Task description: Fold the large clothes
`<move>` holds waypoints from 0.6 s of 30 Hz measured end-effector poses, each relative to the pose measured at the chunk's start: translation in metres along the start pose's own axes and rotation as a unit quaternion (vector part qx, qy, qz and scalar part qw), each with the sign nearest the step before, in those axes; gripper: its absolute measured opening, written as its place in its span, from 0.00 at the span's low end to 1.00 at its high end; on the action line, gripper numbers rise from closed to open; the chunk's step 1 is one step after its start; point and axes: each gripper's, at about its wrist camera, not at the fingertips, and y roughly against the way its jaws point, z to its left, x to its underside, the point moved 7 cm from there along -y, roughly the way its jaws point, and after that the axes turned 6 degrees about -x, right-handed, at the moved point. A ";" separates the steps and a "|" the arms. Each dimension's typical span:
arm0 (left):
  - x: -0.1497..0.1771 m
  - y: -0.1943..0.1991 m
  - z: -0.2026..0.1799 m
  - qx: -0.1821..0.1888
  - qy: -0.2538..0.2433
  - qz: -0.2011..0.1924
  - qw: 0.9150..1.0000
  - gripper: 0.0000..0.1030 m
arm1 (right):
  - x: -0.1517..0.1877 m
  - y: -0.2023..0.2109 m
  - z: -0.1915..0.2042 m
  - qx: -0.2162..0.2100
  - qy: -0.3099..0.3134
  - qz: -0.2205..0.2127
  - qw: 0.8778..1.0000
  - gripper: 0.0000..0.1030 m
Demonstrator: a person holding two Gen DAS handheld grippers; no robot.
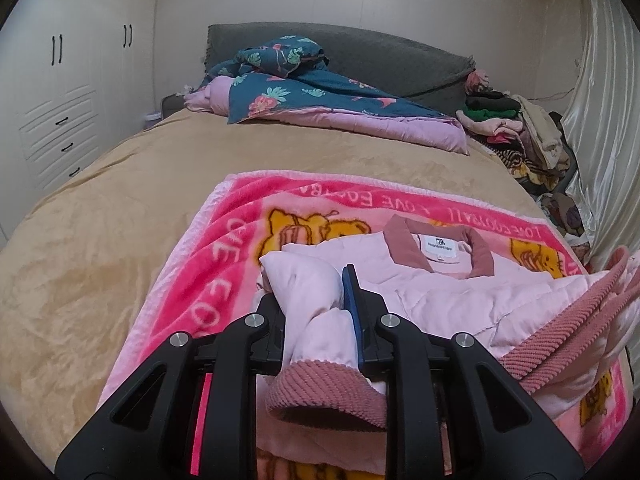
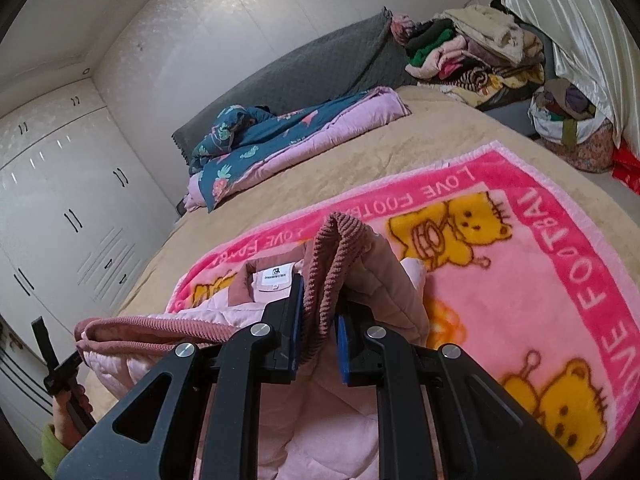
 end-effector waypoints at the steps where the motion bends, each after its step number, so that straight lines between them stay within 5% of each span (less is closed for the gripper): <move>1: 0.001 -0.003 0.000 -0.001 -0.001 0.002 1.000 0.14 | 0.001 -0.003 -0.003 -0.004 -0.006 0.003 1.000 0.15; 6: 0.004 -0.014 -0.001 0.000 -0.002 0.010 1.000 0.14 | 0.002 -0.011 -0.011 -0.027 -0.039 0.008 0.999 0.22; 12: 0.008 -0.028 -0.001 0.006 0.000 0.021 1.000 0.14 | 0.002 -0.014 -0.015 -0.041 -0.048 0.000 0.998 0.53; 18: 0.012 -0.043 -0.006 0.008 -0.005 0.030 1.000 0.16 | 0.011 -0.013 -0.015 -0.043 -0.029 -0.002 0.999 0.65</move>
